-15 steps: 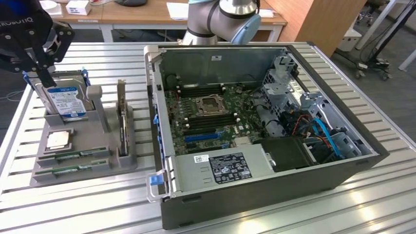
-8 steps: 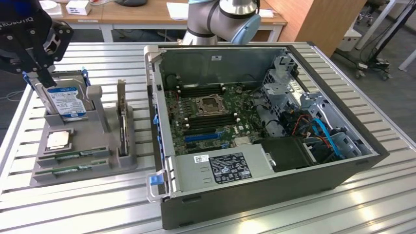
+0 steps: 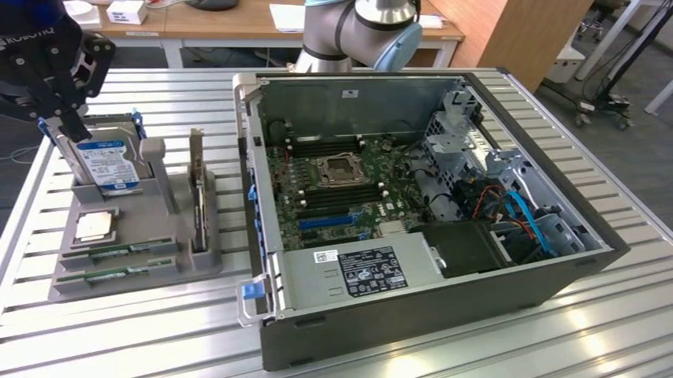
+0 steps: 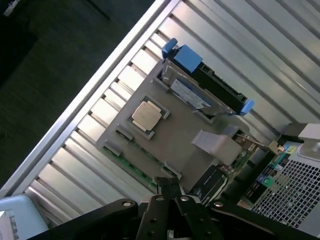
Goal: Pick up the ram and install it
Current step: 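Pick up the ram and move it above insertion slot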
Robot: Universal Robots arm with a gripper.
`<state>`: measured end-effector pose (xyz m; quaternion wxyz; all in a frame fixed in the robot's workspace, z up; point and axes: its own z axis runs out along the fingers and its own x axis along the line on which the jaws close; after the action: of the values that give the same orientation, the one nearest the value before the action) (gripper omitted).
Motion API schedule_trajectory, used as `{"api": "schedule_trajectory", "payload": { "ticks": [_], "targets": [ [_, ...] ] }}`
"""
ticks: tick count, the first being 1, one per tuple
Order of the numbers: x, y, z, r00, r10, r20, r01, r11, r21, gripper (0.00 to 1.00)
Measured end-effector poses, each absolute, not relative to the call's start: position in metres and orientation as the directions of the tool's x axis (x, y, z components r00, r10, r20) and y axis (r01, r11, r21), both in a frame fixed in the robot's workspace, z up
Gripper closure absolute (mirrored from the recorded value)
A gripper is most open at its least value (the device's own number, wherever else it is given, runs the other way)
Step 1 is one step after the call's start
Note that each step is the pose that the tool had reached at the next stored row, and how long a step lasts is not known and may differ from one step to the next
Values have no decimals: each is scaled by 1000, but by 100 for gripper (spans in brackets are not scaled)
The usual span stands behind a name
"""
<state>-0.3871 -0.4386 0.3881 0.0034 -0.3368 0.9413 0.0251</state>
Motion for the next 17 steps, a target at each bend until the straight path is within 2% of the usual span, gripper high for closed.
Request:
{"api": "schedule_trajectory", "payload": {
  "ticks": [17],
  "targets": [
    [-387,-439,387,-563,-826,-23,-826,562,45,90]
  ]
}}
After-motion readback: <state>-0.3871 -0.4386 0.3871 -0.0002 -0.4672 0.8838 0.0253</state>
